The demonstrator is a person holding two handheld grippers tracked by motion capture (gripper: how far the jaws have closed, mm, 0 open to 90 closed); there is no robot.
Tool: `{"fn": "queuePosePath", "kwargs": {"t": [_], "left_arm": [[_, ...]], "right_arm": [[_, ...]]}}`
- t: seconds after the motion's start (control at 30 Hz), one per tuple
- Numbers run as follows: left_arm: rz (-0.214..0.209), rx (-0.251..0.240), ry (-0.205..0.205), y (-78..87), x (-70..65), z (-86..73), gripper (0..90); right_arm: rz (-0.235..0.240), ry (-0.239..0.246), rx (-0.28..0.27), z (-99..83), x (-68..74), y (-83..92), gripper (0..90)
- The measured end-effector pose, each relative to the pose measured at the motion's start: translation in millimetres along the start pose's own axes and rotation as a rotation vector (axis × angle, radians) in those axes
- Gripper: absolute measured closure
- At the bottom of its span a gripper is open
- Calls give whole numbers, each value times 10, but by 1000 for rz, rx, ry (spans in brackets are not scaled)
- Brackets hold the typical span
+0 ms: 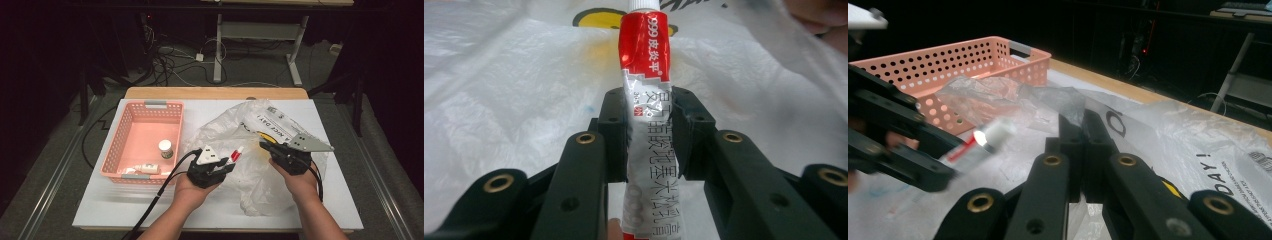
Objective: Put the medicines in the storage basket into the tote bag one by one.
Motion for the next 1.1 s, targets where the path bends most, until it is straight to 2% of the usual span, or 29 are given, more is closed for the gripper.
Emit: {"fn": "queuePosePath", "kwargs": {"t": [0.27,0.57,0.77,0.83,0.93,1.1], "left_arm": [[47,38,-11,-274,77,107,685],[77,78,7,-562,161,195,684],[70,77,0,-705,152,296,684],[71,75,-3,-759,143,319,683],[77,70,-3,-837,164,322,683],[62,64,12,-942,174,302,680]], "right_arm": [[4,10,-15,46,-1,14,900],[5,-2,-40,98,-30,51,900],[9,10,-47,123,-32,52,900],[15,-6,-55,136,-46,59,900],[12,-3,-62,143,-53,85,900],[11,-4,-70,156,-50,102,900]]}}
Point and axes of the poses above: each handheld gripper's, and its own axes: y roughly backward along the jaws, z roughly out of its top, x roughly to its left, the point moved 10 cm from there along -y, roughly forward along the jaws, and after that the axes turned 12 degrees about x, right-handed, at the moved point
